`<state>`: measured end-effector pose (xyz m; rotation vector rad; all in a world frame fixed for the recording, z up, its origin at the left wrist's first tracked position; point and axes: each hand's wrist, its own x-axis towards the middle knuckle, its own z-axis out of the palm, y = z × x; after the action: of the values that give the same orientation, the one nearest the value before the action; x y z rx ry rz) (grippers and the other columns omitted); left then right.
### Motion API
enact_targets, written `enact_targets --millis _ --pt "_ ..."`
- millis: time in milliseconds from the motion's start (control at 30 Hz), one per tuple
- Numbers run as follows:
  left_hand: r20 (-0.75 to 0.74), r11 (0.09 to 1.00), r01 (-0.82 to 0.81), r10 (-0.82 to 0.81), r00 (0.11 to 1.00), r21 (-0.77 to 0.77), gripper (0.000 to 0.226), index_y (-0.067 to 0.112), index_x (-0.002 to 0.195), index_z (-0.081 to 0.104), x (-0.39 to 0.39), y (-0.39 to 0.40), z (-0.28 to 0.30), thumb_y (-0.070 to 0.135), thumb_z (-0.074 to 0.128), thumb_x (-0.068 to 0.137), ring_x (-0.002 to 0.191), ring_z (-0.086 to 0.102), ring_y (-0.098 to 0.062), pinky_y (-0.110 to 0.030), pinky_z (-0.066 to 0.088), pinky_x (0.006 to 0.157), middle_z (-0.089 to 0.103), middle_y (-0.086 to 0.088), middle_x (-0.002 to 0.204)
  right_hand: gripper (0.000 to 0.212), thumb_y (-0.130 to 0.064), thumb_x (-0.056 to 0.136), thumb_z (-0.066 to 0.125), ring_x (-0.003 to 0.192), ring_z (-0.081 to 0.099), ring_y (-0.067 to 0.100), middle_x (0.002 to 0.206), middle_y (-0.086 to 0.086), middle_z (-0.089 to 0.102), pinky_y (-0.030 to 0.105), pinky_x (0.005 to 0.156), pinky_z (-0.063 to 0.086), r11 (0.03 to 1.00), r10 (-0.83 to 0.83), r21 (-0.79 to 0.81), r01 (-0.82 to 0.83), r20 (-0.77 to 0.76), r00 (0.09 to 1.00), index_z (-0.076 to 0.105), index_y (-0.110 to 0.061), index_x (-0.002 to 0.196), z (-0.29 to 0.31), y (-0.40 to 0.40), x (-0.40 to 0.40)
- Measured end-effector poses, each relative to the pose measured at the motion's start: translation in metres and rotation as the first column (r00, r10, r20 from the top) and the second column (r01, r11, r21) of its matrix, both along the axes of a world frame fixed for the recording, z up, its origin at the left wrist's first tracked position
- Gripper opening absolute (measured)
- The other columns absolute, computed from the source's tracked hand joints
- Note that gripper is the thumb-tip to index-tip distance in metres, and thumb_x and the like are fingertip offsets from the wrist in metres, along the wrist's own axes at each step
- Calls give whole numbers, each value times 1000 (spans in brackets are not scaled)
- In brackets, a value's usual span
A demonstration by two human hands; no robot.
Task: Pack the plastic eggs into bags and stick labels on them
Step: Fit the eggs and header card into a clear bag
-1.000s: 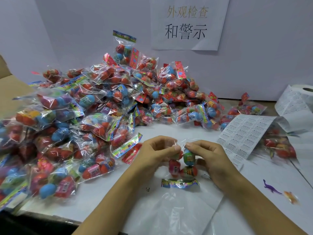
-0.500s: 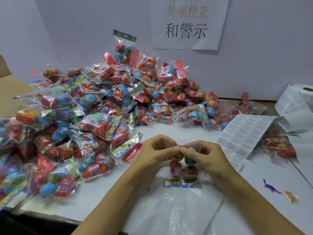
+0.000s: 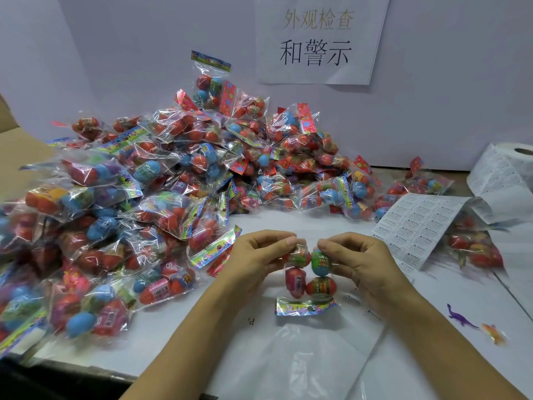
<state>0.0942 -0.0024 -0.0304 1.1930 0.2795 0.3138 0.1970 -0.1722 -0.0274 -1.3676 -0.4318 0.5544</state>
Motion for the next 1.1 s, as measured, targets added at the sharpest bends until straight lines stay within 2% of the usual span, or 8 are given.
enact_targets --millis 133,367,533,733,833,900,1000,1100 --pt "-2 999 -10 10 1000 -33 19 9 88 83 0 1 1 17 76 73 84 77 -24 -29 61 71 78 -17 100 34 -33 53 85 71 75 26 82 17 76 26 61 59 1000 -11 15 11 -8 1000 81 -8 75 4 0 -1" --pt "2 1000 8 -8 1000 -30 19 14 88 84 -2 2 4 24 71 79 77 76 -17 -25 59 67 79 -10 89 19 -28 72 74 72 75 21 86 15 78 24 61 58 1000 -17 15 17 4 1000 83 -13 79 6 2 -3" --pt "1 999 18 -18 1000 -34 21 16 87 85 -3 2 5 26 66 84 69 73 -11 -20 56 62 77 -2 79 22 -26 84 64 74 75 18 84 11 78 23 63 59 999 10 32 -9 -9 1000 83 -15 81 7 3 -5" --pt "-22 998 52 -52 998 -35 28 16 95 83 -2 4 1 29 58 96 92 76 -23 -34 62 71 78 -12 103 41 -16 104 48 71 72 17 80 12 74 26 62 59 997 -1 71 7 -75 997 79 -4 79 3 3 -4" --pt "-27 999 24 -24 999 -27 26 17 95 83 0 6 -1 30 60 95 95 75 -26 -44 62 79 78 -13 103 42 -16 105 45 75 73 19 84 13 75 26 65 60 997 1 76 4 -73 997 78 -6 81 3 1 -2" --pt "-29 1000 1 -2 1000 -21 28 17 95 82 1 7 -2 26 57 100 92 75 -22 -43 62 79 77 -13 108 42 -18 104 46 78 74 20 86 13 76 27 67 60 997 2 81 3 -61 998 79 -9 79 3 1 -1" --pt "-34 1000 -15 14 999 -6 31 17 94 82 1 8 -3 22 53 104 91 76 -20 -40 63 77 77 -12 112 33 -36 91 58 84 74 22 92 12 77 33 73 62 999 1 53 1 -27 1000 81 -14 84 3 2 -3" --pt "-35 999 -29 30 999 20 32 17 94 82 0 7 -3 23 53 105 88 75 -18 -37 63 72 77 -11 111 36 -50 81 67 93 74 22 100 10 77 36 78 63 1000 3 8 -4 57 998 81 -20 95 0 1 -3"
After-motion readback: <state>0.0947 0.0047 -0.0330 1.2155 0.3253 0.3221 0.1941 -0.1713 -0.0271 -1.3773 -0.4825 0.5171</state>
